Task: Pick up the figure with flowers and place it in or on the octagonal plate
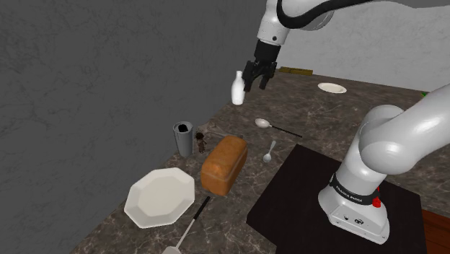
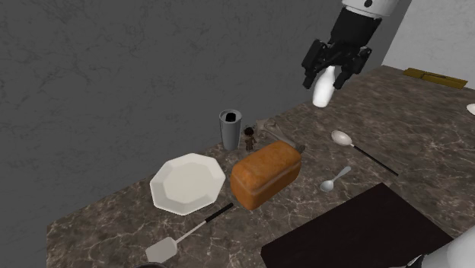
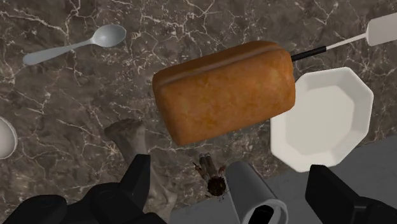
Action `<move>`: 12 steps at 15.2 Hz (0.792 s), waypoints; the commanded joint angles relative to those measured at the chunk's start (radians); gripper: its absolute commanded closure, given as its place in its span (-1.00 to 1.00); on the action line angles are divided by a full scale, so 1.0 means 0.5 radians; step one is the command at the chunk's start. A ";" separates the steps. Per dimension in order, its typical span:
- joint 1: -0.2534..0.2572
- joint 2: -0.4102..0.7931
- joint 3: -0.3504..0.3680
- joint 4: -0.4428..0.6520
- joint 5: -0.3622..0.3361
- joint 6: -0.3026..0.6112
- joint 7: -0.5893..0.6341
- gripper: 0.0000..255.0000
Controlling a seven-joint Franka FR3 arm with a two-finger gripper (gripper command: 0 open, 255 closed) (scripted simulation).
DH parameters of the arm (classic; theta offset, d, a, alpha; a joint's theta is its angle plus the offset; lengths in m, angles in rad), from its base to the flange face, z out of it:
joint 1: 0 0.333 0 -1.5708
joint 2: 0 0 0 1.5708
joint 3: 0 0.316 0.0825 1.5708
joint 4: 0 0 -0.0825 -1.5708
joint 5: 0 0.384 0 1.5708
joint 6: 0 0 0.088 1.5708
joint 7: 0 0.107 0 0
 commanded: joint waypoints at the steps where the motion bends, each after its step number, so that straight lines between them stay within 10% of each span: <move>1: 0.017 0.120 0.013 -0.025 0.029 0.162 0.007 -1.00; 12: 0.101 0.920 0.015 0.098 0.227 0.892 -0.080 -1.00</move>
